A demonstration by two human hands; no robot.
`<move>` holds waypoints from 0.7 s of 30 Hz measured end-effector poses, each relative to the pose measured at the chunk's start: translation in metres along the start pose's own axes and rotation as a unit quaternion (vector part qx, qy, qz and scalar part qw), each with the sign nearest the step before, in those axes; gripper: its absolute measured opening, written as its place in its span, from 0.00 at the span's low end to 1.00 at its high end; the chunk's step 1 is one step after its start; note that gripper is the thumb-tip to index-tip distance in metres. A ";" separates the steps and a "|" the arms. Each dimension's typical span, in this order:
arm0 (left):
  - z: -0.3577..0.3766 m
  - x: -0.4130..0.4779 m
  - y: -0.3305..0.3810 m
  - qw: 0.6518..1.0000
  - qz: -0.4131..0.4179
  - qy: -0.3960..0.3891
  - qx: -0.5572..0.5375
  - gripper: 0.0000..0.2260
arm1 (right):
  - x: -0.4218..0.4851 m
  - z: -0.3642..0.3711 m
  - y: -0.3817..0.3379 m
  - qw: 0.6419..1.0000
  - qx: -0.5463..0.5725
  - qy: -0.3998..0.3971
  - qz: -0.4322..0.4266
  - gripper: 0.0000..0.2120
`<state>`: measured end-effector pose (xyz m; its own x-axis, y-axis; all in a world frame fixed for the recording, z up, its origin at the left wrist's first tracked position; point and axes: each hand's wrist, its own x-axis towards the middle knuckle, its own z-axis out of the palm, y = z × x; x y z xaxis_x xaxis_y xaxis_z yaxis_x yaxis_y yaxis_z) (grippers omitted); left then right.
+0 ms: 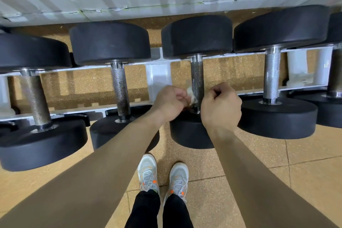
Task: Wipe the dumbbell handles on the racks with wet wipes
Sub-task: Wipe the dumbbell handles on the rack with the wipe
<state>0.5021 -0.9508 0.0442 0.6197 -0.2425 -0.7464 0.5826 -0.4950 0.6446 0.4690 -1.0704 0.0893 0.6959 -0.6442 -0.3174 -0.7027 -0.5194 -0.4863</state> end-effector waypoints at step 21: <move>0.018 0.001 0.029 0.992 0.020 0.124 -0.023 0.08 | 0.002 0.002 0.001 1.000 -0.021 -0.008 -0.007 0.06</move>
<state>0.5098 -0.9802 0.0595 0.7501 -0.0450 -0.6598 0.5750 -0.4485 0.6842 0.4705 -1.0712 0.0866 0.7075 -0.6284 -0.3234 -0.6983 -0.5513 -0.4565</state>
